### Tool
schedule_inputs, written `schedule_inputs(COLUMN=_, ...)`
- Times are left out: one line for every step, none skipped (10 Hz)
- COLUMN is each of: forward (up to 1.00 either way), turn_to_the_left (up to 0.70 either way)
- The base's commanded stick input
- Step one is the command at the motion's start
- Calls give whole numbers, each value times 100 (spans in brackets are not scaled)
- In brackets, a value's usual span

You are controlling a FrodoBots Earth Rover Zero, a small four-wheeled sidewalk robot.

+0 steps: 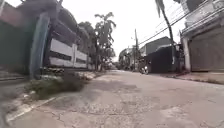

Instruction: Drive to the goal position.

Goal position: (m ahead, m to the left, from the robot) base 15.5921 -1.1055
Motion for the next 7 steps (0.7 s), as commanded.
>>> schedule_inputs(forward=85, turn_to_the_left=-11)
schedule_inputs(forward=85, turn_to_the_left=-25)
schedule_inputs(forward=85, turn_to_the_left=-33)
schedule_inputs(forward=85, turn_to_the_left=-25)
schedule_inputs(forward=85, turn_to_the_left=-3)
schedule_inputs(forward=85, turn_to_the_left=0)
schedule_inputs(forward=85, turn_to_the_left=0)
